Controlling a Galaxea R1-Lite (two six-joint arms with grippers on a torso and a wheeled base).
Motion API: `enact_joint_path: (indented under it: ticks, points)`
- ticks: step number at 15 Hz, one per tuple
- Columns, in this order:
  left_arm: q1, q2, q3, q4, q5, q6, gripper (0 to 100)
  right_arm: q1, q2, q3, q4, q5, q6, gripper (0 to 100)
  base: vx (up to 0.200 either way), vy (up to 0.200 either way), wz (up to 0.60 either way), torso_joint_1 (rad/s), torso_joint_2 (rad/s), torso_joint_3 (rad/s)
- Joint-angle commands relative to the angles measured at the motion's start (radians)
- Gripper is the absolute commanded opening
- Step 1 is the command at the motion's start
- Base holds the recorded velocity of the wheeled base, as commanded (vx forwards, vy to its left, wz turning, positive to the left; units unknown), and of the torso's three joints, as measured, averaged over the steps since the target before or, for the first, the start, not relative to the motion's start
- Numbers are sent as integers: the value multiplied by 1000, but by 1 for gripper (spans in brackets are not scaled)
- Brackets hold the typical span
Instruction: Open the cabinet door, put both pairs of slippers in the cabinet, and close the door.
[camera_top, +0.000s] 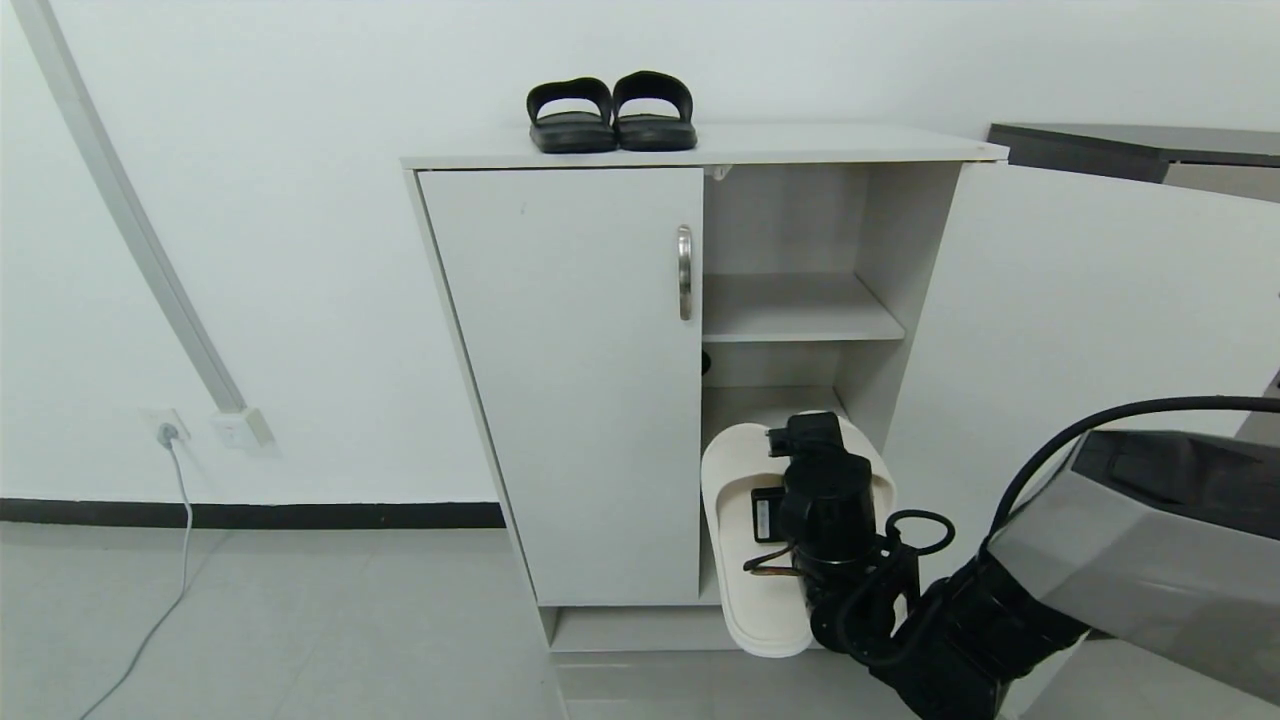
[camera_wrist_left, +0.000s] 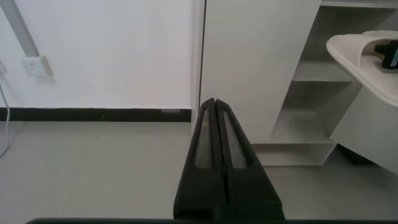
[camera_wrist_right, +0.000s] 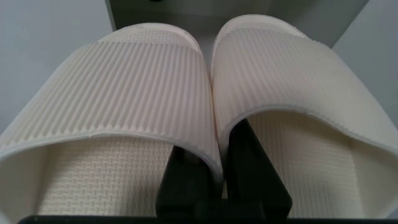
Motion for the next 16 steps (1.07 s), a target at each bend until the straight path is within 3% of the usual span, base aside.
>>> enact_joint_path:
  ticks: [1,5,16]
  points:
    - [1,4,0,0,1,-1,0,-3,12,2,-1,1,1,0,0,0,0,0,0,0]
    - [1,2,0,0,0,-1,0,-3,20,8,-1,-1,5,0,0,-200,0,4,2,2]
    - [1,2,0,0,5,-4,0,0,99,-7,-16,45,2,0,0,0,0,0,0,0]
